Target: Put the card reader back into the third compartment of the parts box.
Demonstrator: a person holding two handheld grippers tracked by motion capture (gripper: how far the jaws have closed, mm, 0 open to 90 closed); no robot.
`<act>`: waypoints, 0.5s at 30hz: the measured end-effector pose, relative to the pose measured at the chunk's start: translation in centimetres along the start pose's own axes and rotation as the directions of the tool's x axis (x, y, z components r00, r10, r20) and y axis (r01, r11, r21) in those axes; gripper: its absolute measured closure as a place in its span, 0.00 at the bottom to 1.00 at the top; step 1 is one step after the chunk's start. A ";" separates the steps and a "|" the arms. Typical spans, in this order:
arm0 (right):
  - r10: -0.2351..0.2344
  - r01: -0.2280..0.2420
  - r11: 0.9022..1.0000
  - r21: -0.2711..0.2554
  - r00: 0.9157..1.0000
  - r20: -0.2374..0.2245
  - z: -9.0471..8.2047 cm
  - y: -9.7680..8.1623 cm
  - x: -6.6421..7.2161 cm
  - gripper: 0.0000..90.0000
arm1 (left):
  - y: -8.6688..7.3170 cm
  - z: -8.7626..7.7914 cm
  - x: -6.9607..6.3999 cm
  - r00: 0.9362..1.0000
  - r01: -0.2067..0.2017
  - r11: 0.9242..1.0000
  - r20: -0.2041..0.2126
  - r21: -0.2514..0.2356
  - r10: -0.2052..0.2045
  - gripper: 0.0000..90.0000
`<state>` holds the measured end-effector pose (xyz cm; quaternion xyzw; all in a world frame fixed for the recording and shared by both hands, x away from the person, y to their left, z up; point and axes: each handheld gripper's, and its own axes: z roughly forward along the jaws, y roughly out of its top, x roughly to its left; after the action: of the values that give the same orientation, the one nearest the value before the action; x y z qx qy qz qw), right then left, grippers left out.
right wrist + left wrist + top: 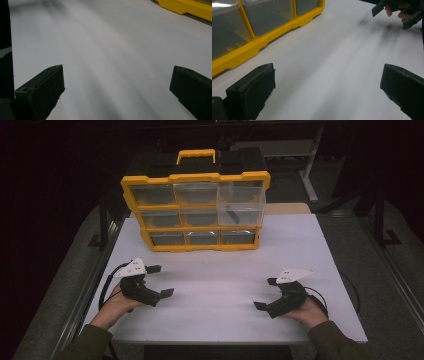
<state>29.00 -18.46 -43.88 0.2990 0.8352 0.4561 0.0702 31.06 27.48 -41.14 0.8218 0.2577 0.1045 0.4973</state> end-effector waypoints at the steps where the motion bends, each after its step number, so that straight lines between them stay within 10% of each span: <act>1: 0.000 0.000 1.000 0.000 1.000 0.000 0.0 0.0 0.0 0.00 | 0.0 0.0 0.0 1.000 0.000 1.000 0.000 0.000 0.000 0.00; 15: 0.008 -0.008 1.000 0.004 1.000 0.007 0.2 0.0 0.1 0.00 | -2.5 0.4 -0.5 1.000 0.029 1.000 -0.002 0.012 -0.029 0.00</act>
<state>29.03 -18.29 -43.93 0.3038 0.8348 0.4537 0.0706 29.99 27.84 -43.46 0.8210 0.2705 0.0963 0.4935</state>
